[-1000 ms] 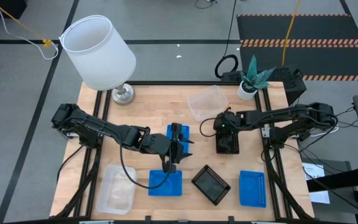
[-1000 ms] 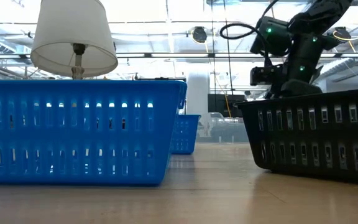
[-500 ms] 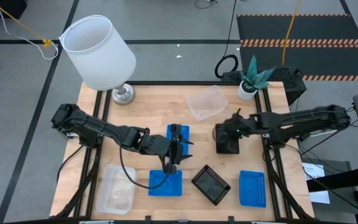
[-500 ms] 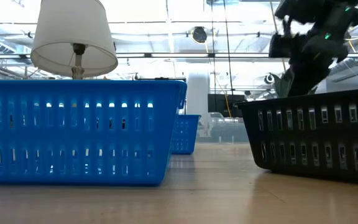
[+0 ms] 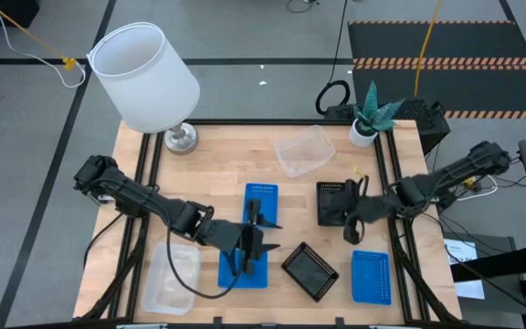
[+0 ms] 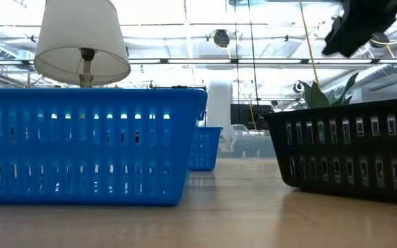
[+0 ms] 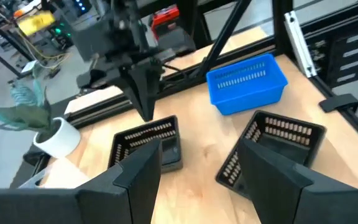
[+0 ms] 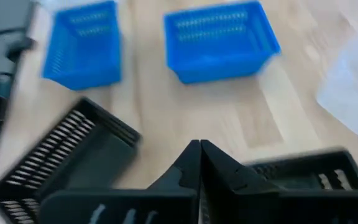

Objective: Stack baskets by color
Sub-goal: Stack the bottom left blue bin on the top left blue bin

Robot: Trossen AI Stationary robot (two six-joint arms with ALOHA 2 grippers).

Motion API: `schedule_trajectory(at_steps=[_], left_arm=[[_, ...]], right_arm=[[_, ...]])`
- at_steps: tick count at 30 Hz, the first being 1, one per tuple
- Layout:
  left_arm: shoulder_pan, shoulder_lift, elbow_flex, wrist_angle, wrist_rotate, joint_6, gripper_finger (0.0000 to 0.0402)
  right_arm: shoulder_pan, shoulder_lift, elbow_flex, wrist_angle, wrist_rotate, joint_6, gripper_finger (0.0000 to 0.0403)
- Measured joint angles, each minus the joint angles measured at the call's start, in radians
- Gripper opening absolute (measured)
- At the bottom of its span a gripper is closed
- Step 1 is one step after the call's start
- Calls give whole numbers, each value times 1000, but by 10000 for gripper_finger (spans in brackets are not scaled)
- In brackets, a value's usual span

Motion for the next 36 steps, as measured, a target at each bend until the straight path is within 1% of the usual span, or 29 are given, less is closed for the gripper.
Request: schedule_trajectory(at_steps=[3,6,10,17,21,24,27,28,31,36], left_arm=[[-25,0,0,-1,-2,-30,214],[-49,0,4,-4,-33,-73,214],[-84,8,4,-36,-67,-158,214],[-179,61,6,-136,-104,-289,214],[-223,94,6,-179,-106,-359,214],[-247,113,7,-219,-107,-445,214],[-272,125,4,-315,-109,-525,214],[-275,134,5,-322,-110,-556,214],[-289,157,5,-382,-97,-615,214],[-300,218,5,-377,-44,-669,214]], right_arm=[[80,21,25,32,23,6,4],[144,38,40,86,25,-9,4],[189,46,58,105,26,-25,4],[196,46,59,93,26,-28,4],[195,47,60,93,26,-30,4],[195,47,60,90,25,-28,4],[195,47,60,91,25,-27,4],[195,47,60,91,25,-23,4],[195,47,60,92,25,-17,4],[195,47,60,92,25,-24,4]])
